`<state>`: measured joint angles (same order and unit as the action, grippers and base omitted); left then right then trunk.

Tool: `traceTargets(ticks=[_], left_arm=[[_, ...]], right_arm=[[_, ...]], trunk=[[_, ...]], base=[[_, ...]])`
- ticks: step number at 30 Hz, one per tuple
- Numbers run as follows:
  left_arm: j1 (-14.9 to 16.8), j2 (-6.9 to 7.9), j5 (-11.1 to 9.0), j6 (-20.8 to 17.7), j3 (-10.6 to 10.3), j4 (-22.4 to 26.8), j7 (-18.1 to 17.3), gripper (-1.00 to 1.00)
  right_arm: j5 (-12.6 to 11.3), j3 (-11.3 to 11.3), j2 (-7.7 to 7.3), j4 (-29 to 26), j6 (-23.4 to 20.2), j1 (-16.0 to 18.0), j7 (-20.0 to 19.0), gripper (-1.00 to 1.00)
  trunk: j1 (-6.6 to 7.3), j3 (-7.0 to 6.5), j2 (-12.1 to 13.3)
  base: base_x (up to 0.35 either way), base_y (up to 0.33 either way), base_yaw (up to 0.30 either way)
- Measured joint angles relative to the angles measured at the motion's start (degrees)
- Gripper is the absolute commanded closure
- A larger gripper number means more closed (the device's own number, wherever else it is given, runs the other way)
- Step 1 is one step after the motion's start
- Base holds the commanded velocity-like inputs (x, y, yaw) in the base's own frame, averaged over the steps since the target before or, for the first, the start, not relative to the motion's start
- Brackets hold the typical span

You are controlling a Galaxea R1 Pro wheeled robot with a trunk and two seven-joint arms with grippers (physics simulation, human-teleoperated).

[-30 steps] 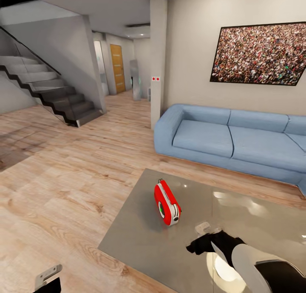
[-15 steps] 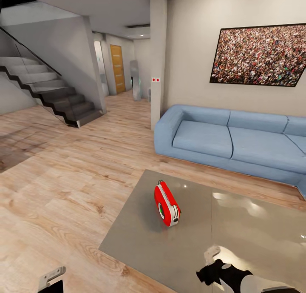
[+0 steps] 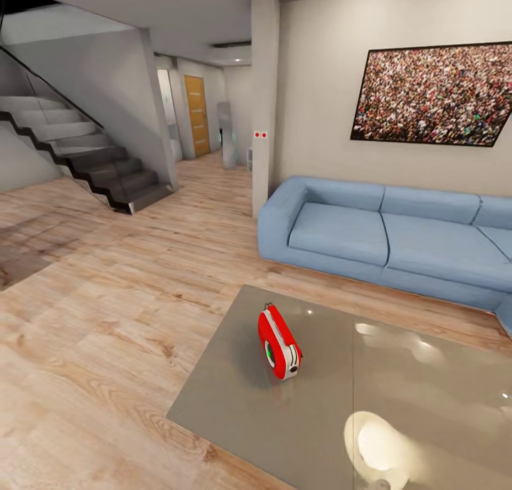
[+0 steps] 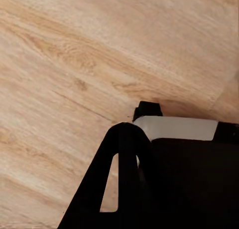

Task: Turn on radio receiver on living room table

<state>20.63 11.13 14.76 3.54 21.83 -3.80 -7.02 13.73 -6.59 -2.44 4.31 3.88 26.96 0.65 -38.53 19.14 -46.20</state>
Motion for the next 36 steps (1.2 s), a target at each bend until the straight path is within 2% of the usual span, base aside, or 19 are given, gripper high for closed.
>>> traceTargets(ticks=[7,18,22,28,31,36], left_arm=[[-3.1,-0.28,0.3,0.6,0.0,-0.9,0.1,1.00],[-3.5,-2.76,0.0,1.0,0.0,0.0,0.1,1.00],[-3.5,-3.15,0.0,1.3,0.0,0.3,0.0,1.00],[-3.5,-5.20,0.2,5.3,0.0,0.3,0.0,1.00],[-3.5,-6.40,0.2,5.9,0.0,0.2,0.0,1.00],[-3.5,-7.30,0.2,6.0,0.1,0.1,0.0,1.00]], right_arm=[[0.0,0.0,0.19,0.0,-0.3,-1.3,-0.2,-1.00],[0.1,0.0,0.15,0.0,-0.4,-1.4,-0.3,-1.00],[0.1,-0.1,0.15,0.0,-0.5,-1.4,-0.3,-1.00],[0.1,-0.1,0.15,0.0,-0.5,-1.4,-0.3,-1.00],[0.1,-0.1,0.15,0.0,-0.5,-1.4,-0.3,-1.00],[0.1,-0.1,0.15,0.0,-0.5,-1.4,-0.3,-1.00]], trunk=[[1.54,-1.26,2.8],[3.95,-3.24,7.2],[4.83,-3.96,8.8],[6.15,-5.03,11.2],[6.16,-5.04,11.2],[6.16,-5.04,11.2]], base=[[0.000,0.000,0.000],[0.000,0.000,0.000],[0.000,0.000,0.000],[0.000,0.000,0.000],[0.000,0.000,0.000],[0.000,0.000,0.000]])
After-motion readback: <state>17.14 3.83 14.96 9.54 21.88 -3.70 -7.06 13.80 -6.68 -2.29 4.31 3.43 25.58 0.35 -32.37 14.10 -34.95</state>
